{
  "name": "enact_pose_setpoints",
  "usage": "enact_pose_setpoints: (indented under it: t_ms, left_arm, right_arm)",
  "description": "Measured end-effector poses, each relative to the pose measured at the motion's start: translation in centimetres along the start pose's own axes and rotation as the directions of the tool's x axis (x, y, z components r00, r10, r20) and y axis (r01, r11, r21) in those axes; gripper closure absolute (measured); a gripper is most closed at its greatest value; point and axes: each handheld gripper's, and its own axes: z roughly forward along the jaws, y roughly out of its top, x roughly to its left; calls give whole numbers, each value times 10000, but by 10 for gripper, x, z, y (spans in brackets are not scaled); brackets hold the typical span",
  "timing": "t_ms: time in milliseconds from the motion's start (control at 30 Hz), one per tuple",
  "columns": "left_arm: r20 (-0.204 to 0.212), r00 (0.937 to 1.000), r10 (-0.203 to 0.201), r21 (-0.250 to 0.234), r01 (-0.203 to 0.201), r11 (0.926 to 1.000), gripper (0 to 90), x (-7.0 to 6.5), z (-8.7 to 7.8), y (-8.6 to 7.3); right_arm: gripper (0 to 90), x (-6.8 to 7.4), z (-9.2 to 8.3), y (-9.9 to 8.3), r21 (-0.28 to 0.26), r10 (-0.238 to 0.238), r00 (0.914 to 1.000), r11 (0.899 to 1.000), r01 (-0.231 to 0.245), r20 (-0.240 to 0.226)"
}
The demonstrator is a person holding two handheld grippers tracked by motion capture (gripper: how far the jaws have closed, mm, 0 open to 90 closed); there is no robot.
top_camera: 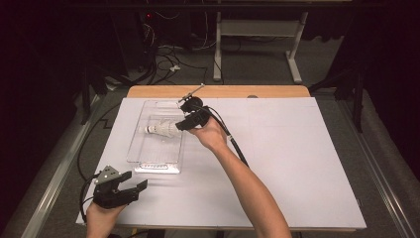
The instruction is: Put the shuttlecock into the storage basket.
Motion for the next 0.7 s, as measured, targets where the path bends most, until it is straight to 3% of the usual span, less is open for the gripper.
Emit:
enact_pose_setpoints:
  t_ms: [700]
  left_arm:
    - [51,10000,-1,-208,2,9998,293,0,-2,0]
  right_arm:
    - [499,-7,-10,-10,-92,130,9999,9999,-130,9]
